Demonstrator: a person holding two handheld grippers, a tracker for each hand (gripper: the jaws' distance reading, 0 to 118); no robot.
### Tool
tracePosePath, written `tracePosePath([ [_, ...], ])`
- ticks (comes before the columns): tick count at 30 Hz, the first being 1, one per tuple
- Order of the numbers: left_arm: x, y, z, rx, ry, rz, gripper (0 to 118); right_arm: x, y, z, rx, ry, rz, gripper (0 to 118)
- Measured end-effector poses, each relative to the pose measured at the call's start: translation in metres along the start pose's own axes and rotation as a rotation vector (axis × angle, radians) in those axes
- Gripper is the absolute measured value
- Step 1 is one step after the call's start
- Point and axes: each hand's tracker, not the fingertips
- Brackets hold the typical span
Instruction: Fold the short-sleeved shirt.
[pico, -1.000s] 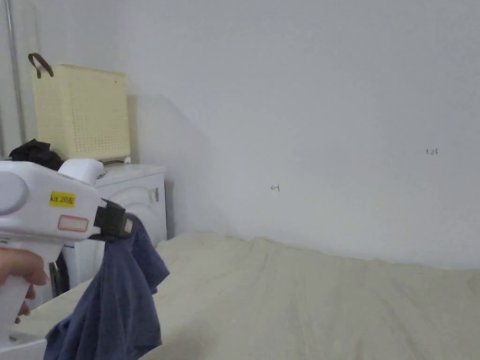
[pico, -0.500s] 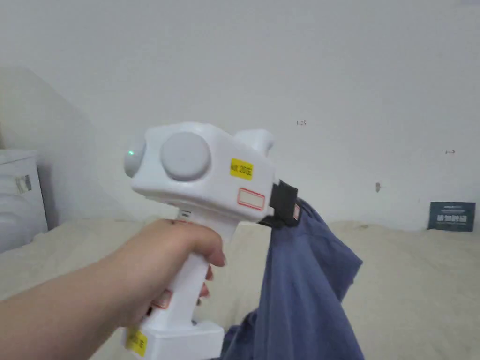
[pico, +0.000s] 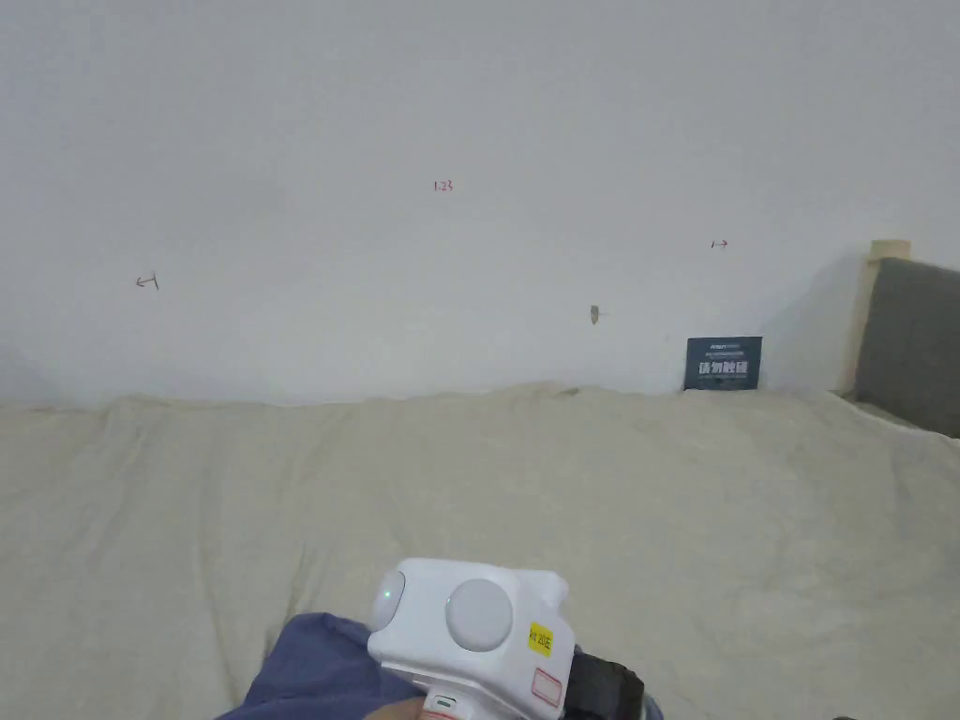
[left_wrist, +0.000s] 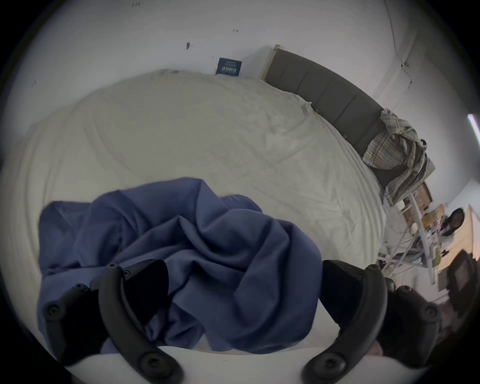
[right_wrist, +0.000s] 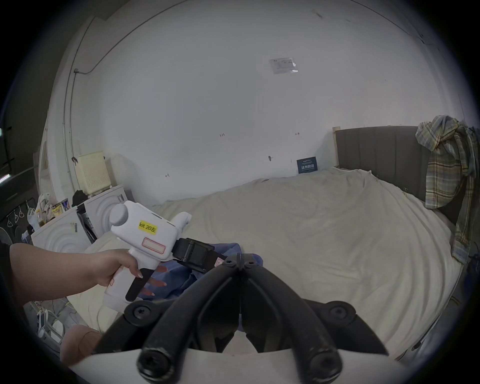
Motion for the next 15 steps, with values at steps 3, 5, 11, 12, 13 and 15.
tracePosePath([
  [3, -0.001, -0.001, 0.031, 0.053, 0.036, -0.035, 114, -0.002, 0.001, 0.001, 0.009, -0.003, 0.01, 0],
  [5, -0.007, -0.006, 0.069, 0.124, 0.006, -0.002, 114, -0.003, 0.005, 0.003, 0.016, -0.003, 0.01, 0],
  [11, -0.017, -0.079, 0.196, 0.451, 0.201, -0.091, 114, -0.009, 0.014, 0.009, 0.05, 0.006, 0.012, 0],
  [12, -0.019, -0.093, 0.209, 0.498, 0.244, -0.087, 111, -0.012, 0.014, 0.008, 0.055, 0.006, 0.017, 0],
  [13, -0.021, -0.115, 0.229, 0.559, 0.287, -0.062, 105, -0.014, 0.013, 0.007, 0.058, 0.004, 0.023, 0],
  [15, -0.029, -0.156, 0.253, 0.698, 0.3, -0.022, 91, -0.019, 0.013, 0.005, 0.058, 0.002, 0.032, 0],
])
